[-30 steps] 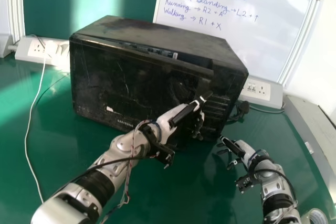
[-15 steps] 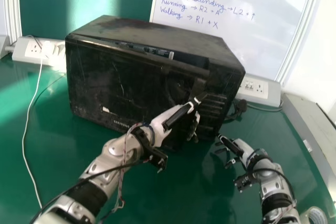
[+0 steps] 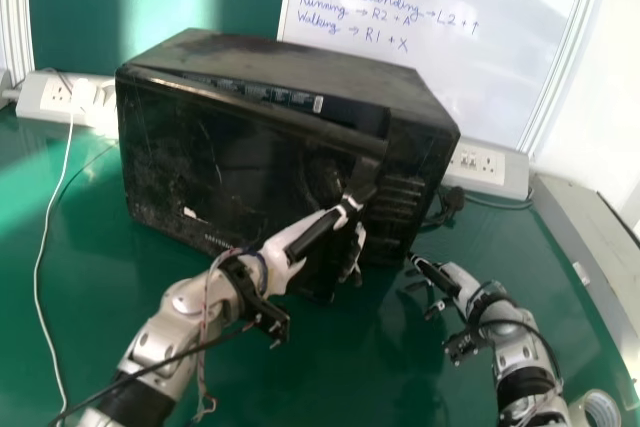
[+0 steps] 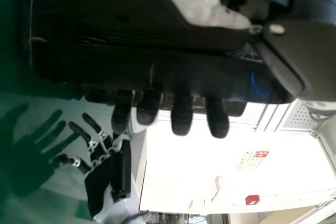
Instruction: Open the door of oven
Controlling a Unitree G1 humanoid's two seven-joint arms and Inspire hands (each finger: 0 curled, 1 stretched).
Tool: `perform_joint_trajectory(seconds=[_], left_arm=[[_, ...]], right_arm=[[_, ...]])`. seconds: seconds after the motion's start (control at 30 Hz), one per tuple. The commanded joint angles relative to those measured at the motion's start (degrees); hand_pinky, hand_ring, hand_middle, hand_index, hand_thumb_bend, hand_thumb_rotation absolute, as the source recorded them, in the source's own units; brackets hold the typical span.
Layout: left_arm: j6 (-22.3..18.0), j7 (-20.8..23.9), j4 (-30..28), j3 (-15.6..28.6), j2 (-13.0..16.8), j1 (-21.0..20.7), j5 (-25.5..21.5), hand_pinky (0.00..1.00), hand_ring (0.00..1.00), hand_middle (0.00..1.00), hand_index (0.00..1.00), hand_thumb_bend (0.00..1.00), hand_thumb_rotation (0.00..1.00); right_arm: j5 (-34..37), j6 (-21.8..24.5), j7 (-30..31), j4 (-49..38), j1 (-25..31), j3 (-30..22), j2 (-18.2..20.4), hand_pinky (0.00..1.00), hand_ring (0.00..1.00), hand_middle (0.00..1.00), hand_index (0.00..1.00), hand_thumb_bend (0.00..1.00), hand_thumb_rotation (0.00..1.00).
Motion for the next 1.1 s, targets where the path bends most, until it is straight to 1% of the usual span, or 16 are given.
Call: perform_joint_trajectory(seconds=[0.0, 0.1, 0.17, 0.27, 0.33, 0.4, 0.53, 0.6, 0.7, 0.77, 0.87, 0.97, 1.07], left_arm=[[1.82, 1.45, -6.02, 2.38, -0.56, 0.61, -6.23, 0.0, 0.04, 0.08, 0.08, 0.79, 0.91], [4.27, 1.09, -9.81, 2.24, -0.4, 2.85, -6.24, 0.0, 0.04, 0.08, 0.08, 0.78, 0.92], [5.27, 0.18, -11.18, 2.27, 0.08, 3.89, -6.51, 0.0, 0.04, 0.08, 0.08, 0.78, 0.93], [5.36, -1.39, -11.52, 2.65, 0.6, 4.84, -7.51, 0.0, 0.04, 0.08, 0.09, 0.77, 0.93], [5.09, -1.03, -12.16, 2.4, 0.65, 5.34, -7.27, 0.0, 0.04, 0.08, 0.09, 0.76, 0.93], [5.69, -1.1, -14.0, 1.95, 0.91, 6.25, -7.18, 0.0, 0.04, 0.08, 0.08, 0.74, 0.95], [6.53, -2.22, -17.5, 1.11, 1.53, 8.02, -7.78, 0.0, 0.04, 0.07, 0.07, 0.73, 0.97], [7.98, -2.14, -19.69, 0.95, 1.64, 8.85, -8.14, 0.0, 0.04, 0.07, 0.07, 0.72, 0.98], [11.86, -1.16, -24.09, 0.95, 1.21, 10.45, -9.01, 0.0, 0.04, 0.08, 0.07, 0.73, 0.95], [14.0, -1.31, -26.49, 1.2, 0.99, 11.48, -10.23, 0.0, 0.03, 0.07, 0.07, 0.73, 0.93], [15.17, -1.99, -28.77, 1.53, 0.81, 12.86, -11.98, 0.0, 0.03, 0.07, 0.07, 0.71, 0.92], [16.9, -2.34, -30.18, 2.18, 0.67, 13.69, -13.75, 0.0, 0.03, 0.08, 0.08, 0.72, 0.9], [16.2, -2.52, -31.38, 2.46, 0.19, 15.09, -14.82, 0.0, 0.04, 0.08, 0.08, 0.72, 0.88]], right_arm=[[-0.47, 1.95, 1.48, 2.0, 2.93, 0.31, 0.17, 0.3, 0.45, 0.64, 0.75, 0.68, 0.9], [-0.42, 1.96, 1.35, 2.0, 2.95, 0.3, 0.18, 0.31, 0.44, 0.63, 0.75, 0.68, 0.89], [-0.56, 2.06, 1.35, 1.98, 2.85, 0.53, 0.17, 0.32, 0.45, 0.63, 0.75, 0.68, 0.9], [-0.51, 2.11, 1.46, 2.0, 2.83, 0.54, 0.15, 0.33, 0.45, 0.63, 0.75, 0.68, 0.91], [-0.25, 2.02, 1.61, 2.01, 2.9, 0.3, 0.13, 0.31, 0.44, 0.63, 0.75, 0.68, 0.9], [-0.38, 2.04, 1.27, 2.02, 2.94, 0.37, 0.11, 0.31, 0.44, 0.64, 0.75, 0.69, 0.89], [-0.56, 2.09, 1.39, 1.98, 2.82, 0.58, 0.03, 0.33, 0.46, 0.64, 0.76, 0.69, 0.9], [-0.67, 1.81, 1.6, 1.95, 2.78, 0.75, -0.04, 0.33, 0.45, 0.65, 0.76, 0.67, 0.91], [-0.76, 1.53, 1.54, 1.96, 2.84, 0.9, -0.07, 0.31, 0.45, 0.64, 0.76, 0.66, 0.92], [-0.92, 1.45, 1.36, 2.02, 2.85, 1.11, -0.06, 0.32, 0.45, 0.64, 0.75, 0.66, 0.92], [-0.7, 1.7, 1.3, 2.04, 2.79, 1.03, 0.01, 0.33, 0.46, 0.63, 0.75, 0.67, 0.92], [-0.63, 1.77, 1.21, 2.07, 2.79, 1.0, 0.04, 0.32, 0.44, 0.62, 0.75, 0.69, 0.91], [-0.58, 1.79, 0.95, 2.05, 2.82, 0.95, 0.07, 0.32, 0.45, 0.63, 0.75, 0.7, 0.91]])
